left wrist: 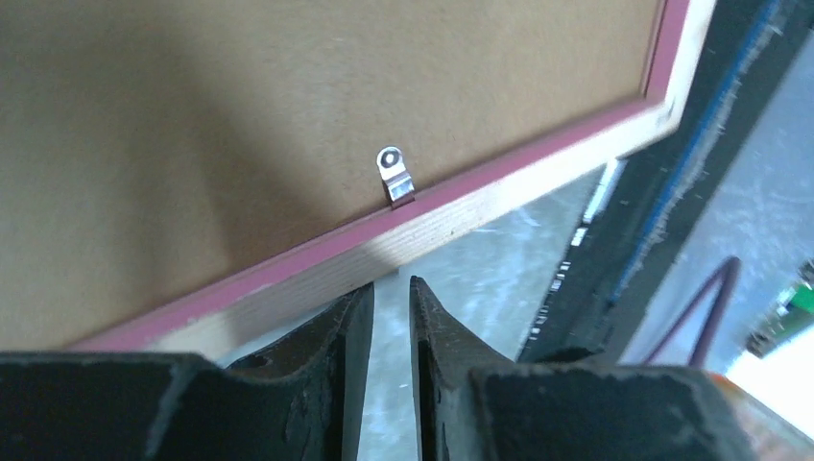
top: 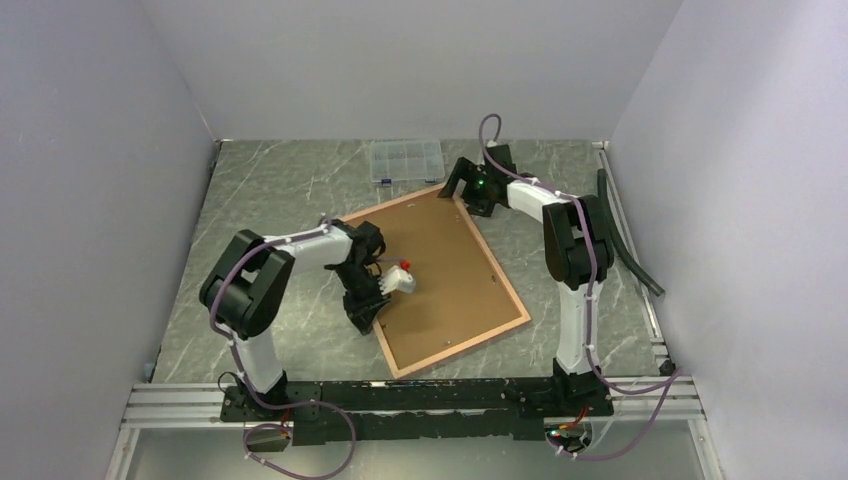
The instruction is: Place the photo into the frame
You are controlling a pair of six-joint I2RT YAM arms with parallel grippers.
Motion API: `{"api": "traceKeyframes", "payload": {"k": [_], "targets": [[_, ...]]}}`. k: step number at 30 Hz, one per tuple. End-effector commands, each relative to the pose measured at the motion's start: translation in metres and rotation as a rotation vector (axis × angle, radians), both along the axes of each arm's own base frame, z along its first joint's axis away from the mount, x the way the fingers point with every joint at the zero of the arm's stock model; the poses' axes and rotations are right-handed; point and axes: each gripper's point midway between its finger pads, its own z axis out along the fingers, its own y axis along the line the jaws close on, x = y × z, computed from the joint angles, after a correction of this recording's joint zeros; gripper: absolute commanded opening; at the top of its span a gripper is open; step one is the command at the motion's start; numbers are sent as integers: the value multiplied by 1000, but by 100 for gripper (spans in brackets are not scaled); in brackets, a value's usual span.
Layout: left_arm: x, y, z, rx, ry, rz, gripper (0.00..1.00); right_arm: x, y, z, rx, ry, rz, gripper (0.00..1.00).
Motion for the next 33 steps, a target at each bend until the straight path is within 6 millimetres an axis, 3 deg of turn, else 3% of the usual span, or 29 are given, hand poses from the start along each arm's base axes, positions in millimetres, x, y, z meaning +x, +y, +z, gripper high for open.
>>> {"api": "traceKeyframes", "payload": {"k": [1,8,15,18,21,24,26,29,31,32,33], "targets": [[-11,-35,8,-90,11,-112,28,-36,60,-1,76,97,122,100],[-21,-68,22,-136,43,-138,29,-42,127,6,128,92,274,100],[-23,-81,18,-139,61,-120,30,-48,185,21,186,71,414,100],[-22,-81,36,-138,72,-98,34,-23,170,69,135,-49,412,100],[-14,-76,61,-151,66,-66,38,-5,135,117,91,-148,344,100],[8,-63,97,-210,57,16,41,-4,93,139,22,-183,249,100],[33,-49,121,-260,33,87,42,-16,68,142,-40,-176,185,100],[84,-13,147,-299,-64,219,42,-52,32,128,-133,-124,102,100],[125,26,149,-284,-125,348,42,-87,14,118,-146,-90,64,100],[146,45,146,-268,-158,414,42,-113,6,97,-145,-34,57,100],[165,64,141,-248,-183,479,42,-131,2,96,-115,-30,49,100]]}}
